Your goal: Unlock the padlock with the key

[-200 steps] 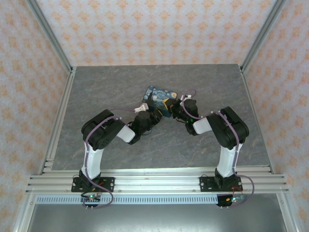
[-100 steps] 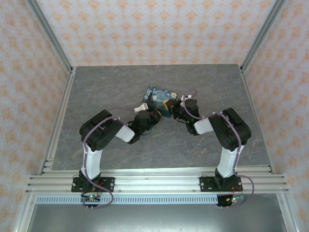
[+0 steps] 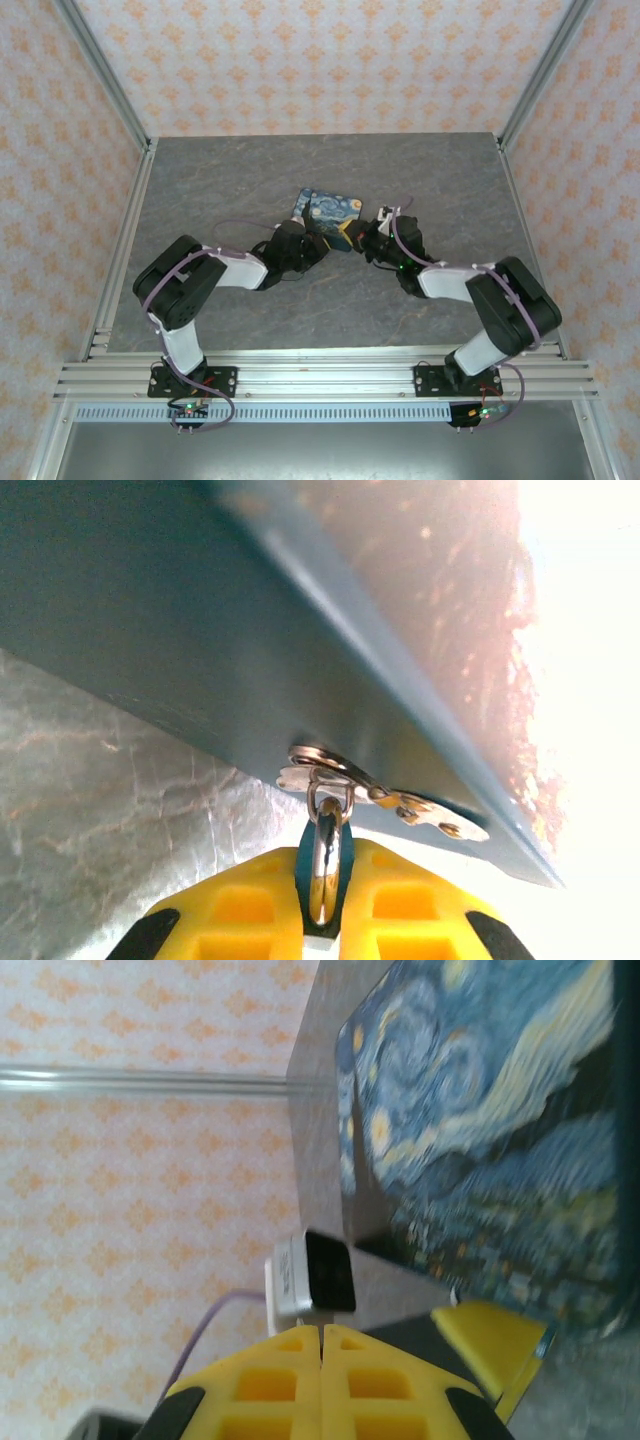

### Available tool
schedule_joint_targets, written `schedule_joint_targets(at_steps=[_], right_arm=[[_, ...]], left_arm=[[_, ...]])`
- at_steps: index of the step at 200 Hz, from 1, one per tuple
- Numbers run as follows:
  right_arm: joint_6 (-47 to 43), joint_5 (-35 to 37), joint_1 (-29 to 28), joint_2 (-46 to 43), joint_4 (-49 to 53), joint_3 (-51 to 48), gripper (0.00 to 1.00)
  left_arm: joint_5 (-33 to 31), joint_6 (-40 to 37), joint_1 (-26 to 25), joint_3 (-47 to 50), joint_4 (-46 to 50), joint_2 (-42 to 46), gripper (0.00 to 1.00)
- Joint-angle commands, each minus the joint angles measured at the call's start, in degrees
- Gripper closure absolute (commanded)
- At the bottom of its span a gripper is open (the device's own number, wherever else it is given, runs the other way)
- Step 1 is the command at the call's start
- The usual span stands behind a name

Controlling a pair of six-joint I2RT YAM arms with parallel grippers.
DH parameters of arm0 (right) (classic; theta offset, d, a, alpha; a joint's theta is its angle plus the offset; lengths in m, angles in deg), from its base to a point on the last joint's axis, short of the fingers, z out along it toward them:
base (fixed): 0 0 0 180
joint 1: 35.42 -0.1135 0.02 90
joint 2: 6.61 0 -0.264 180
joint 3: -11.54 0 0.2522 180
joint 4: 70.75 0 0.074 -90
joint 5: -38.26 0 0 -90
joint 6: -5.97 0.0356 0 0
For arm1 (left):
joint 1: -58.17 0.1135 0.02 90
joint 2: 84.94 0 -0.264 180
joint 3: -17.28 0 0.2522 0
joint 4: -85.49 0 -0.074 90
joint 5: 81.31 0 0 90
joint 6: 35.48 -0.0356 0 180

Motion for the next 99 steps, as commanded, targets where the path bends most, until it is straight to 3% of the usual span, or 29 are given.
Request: schedule_joint_targets(at_steps=[1, 56, 99], right_arm=[[-2.28, 1.3, -2.49, -6.01, 2.67, -3.54, 1.0], [-2.17, 5.63, -4.02, -18.13, 6.74, -13.93, 1.0], [-3.08, 4.79, -4.1, -20.25, 7.26, -16.68, 1.0]], left_arm=[[5.99, -1.92, 0.67, -2.36, 7.63, 3.02, 1.0], [12.94, 0.87, 1.79, -2.78, 5.4, 4.76, 1.0], [15.61, 2.84, 2.0, -2.62, 3.19, 5.22, 1.0]])
